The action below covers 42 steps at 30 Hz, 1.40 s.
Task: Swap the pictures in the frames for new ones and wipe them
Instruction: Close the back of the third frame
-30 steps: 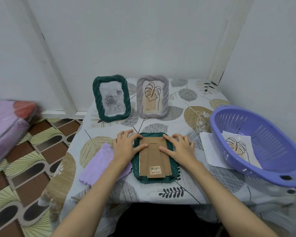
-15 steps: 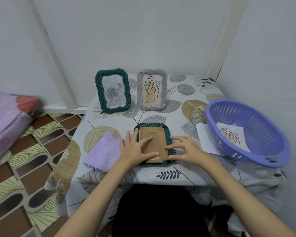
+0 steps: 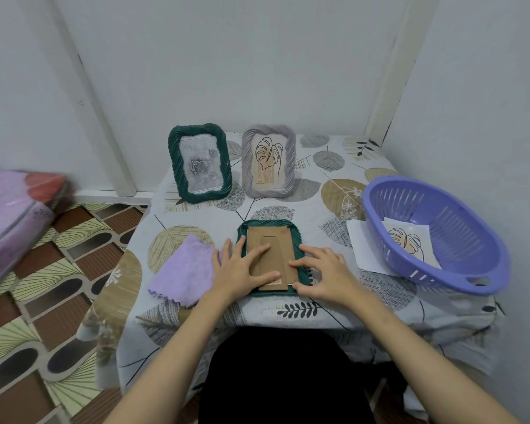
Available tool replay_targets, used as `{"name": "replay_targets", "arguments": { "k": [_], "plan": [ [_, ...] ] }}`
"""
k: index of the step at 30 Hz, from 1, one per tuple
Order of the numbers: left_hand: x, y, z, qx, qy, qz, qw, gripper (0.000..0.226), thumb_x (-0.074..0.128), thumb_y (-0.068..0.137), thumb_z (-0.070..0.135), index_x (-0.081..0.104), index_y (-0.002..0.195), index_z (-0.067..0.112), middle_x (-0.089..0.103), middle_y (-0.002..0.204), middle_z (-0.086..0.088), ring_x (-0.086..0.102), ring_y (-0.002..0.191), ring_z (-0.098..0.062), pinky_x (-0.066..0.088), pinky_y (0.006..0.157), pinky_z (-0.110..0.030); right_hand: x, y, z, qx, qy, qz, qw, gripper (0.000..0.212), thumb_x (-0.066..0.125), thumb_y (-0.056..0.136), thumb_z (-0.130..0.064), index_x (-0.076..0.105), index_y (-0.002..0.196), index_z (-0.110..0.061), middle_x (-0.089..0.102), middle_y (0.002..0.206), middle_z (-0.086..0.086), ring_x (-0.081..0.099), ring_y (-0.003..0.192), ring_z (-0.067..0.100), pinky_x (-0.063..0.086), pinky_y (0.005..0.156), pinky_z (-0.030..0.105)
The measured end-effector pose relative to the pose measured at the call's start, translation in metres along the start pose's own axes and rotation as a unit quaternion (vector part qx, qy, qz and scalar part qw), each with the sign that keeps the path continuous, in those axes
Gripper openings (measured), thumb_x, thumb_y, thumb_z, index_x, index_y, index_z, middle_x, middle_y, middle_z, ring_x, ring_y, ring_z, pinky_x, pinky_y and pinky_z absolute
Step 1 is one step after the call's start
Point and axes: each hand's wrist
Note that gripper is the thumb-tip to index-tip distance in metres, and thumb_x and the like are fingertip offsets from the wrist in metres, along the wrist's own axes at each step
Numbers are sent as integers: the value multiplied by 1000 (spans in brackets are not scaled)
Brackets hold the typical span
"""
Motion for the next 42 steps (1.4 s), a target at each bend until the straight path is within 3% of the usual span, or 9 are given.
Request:
{"name": "replay_targets", "arguments": {
  "k": [6, 13, 16, 20, 23, 26, 33, 38, 42],
  "plan": [
    [0, 1, -1, 3, -8, 2, 1000, 69, 49, 72, 75, 25, 135, 58, 6, 157, 0, -7, 144, -26, -4, 114, -51, 17, -4, 1, 4, 27, 48, 998, 68, 38, 59, -66, 60, 117, -37, 40, 144, -10, 34, 126, 10, 14, 92, 23],
    [0, 0, 0, 3, -9, 5, 1000, 69, 50, 73, 74, 26, 135, 57, 6, 157, 0, -6, 144, -25, -4, 115, -50, 10, 6, 1, -32, -4, -2, 999, 80, 30, 65, -68, 61, 122, -21, 56, 132, 4, 48, 114, 25, 31, 98, 32],
    [1, 0, -1, 4, -6, 5, 1000, 69, 49, 73, 74, 26, 135, 57, 6, 157, 0, -6, 144, -26, -4, 114, -50, 13, 4, 5, -28, 34, 12, 999, 63, 45, 74, -64, 63, 119, -23, 59, 129, 1, 49, 115, 21, 36, 101, 41],
    [1, 0, -1, 6, -6, 6, 1000, 69, 48, 72, 75, 25, 134, 58, 6, 157, 0, -6, 144, -26, -4, 115, -50, 3, 5, 9, 10, 165, 35, 986, 26, 65, 86, -28, 68, 111, -24, 62, 123, -4, 49, 115, 15, 35, 105, 39],
    [1, 1, -1, 6, -9, 8, 1000, 69, 49, 72, 75, 25, 134, 58, 6, 157, 0, -6, 144, -25, -4, 115, -49, -2, 8, 7, 8, 148, 2, 989, 33, 73, 78, -33, 68, 110, -27, 60, 125, -6, 47, 117, 13, 33, 106, 30],
    [2, 0, -2, 5, -9, 9, 1000, 69, 49, 72, 75, 25, 134, 58, 6, 157, 0, -6, 144, -25, -5, 114, -49, 2, 8, 8, -5, 119, 13, 993, 40, 78, 71, -36, 69, 108, -29, 60, 123, -7, 48, 115, 14, 32, 106, 39],
    [3, 1, -2, 6, -9, 17, 1000, 68, 51, 73, 73, 27, 134, 57, 8, 157, 0, -5, 144, -25, -3, 114, -49, 24, 0, 9, -16, 145, 126, 981, 45, 59, 64, -58, 72, 99, -33, 59, 109, -21, 52, 106, 9, 36, 98, 45],
    [4, 1, -3, 8, -8, 17, 1000, 67, 50, 73, 73, 27, 134, 58, 8, 157, 0, -5, 144, -25, -3, 114, -49, 33, -2, 5, 4, 153, 159, 975, 35, 60, 69, -45, 72, 98, -31, 62, 112, -16, 48, 109, 4, 25, 94, 31],
    [3, 2, -2, 8, -13, 13, 1000, 67, 50, 73, 73, 27, 134, 57, 7, 157, 0, -6, 144, -25, -4, 114, -49, 30, 1, 0, 29, 154, 145, 977, 33, 58, 68, -43, 71, 97, -31, 62, 113, -15, 47, 112, 6, 27, 97, 34]
  ]
}}
Point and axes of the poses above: each hand's wrist, its own y-axis towards the middle knuckle, its own x-axis out of the palm, z = x × y
